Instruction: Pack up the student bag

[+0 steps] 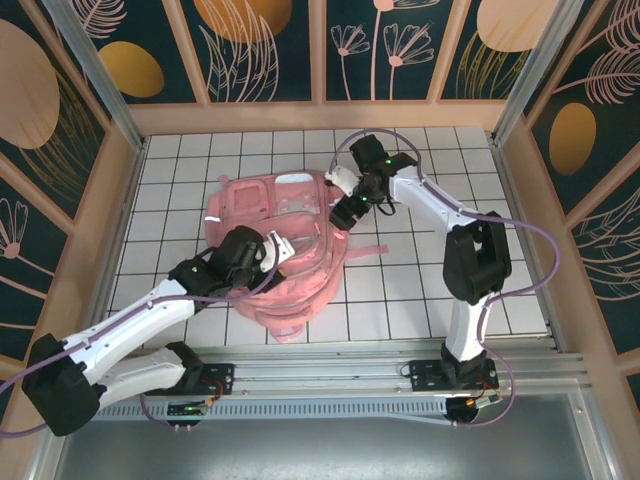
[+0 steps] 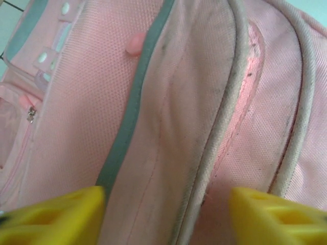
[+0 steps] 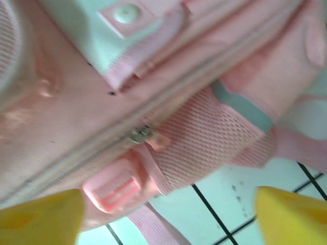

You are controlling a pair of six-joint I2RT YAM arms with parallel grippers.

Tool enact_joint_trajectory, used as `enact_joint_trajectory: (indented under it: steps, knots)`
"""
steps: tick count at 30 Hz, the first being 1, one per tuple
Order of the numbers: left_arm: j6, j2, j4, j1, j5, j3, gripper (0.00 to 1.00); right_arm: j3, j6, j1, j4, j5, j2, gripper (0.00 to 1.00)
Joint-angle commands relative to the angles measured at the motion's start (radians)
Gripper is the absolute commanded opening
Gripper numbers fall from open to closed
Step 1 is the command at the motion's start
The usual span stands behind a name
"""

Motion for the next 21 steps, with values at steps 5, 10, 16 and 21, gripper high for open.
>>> enact_joint_trajectory:
  steps: [5,10,16,21]
  knots:
    - [-0.212,-0.099,-0.009,0.007,-0.089,0.194,0.99,-0.111,0.234,-0.01,0.102,-0.01,-0.283,0.99]
    - [-0.513,-0.13,-0.023,0.007,-0.369,0.225,0.99,-0.441,0.542,-0.111,0.477,0.08,-0.586,0.99]
    - [-0.712,-0.14,-0.056,0.008,-0.612,0.243,0.99,-0.76,0.627,-0.204,0.782,0.374,-0.787,0.99]
    - [-0.728,-0.209,-0.006,0.103,-0.7,0.132,0.99,-0.937,0.645,-0.39,0.948,0.332,-0.793,0.99]
